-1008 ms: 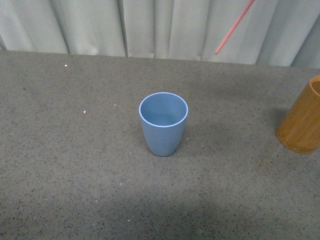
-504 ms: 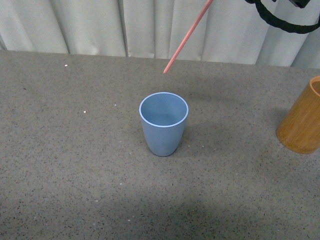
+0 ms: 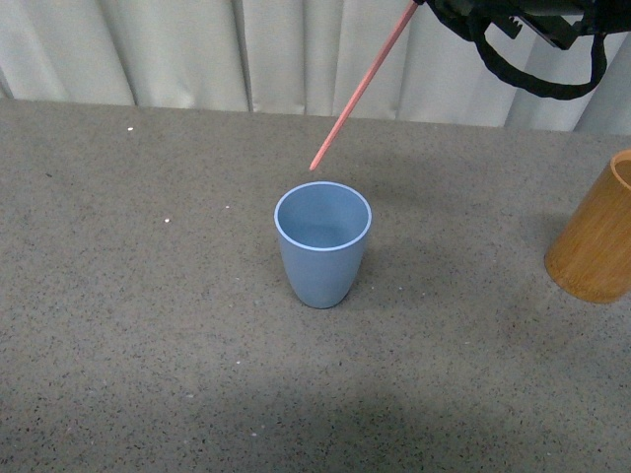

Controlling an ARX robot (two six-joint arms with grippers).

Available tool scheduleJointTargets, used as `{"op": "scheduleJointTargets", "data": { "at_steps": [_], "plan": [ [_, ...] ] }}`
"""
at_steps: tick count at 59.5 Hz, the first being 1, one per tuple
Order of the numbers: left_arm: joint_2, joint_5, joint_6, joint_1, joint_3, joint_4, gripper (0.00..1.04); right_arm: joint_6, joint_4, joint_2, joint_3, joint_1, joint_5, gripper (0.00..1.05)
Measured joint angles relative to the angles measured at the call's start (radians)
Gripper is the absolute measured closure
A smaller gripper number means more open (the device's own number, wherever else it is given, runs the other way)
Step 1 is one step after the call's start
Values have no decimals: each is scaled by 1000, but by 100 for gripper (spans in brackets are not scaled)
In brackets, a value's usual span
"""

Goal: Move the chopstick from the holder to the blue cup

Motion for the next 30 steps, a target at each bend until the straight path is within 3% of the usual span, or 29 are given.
{"op": "scheduleJointTargets", "data": {
  "at_steps": [30],
  "plan": [
    [0, 0, 0, 0, 0, 0, 7, 2, -4, 2, 0, 14, 0, 103]
  ]
}}
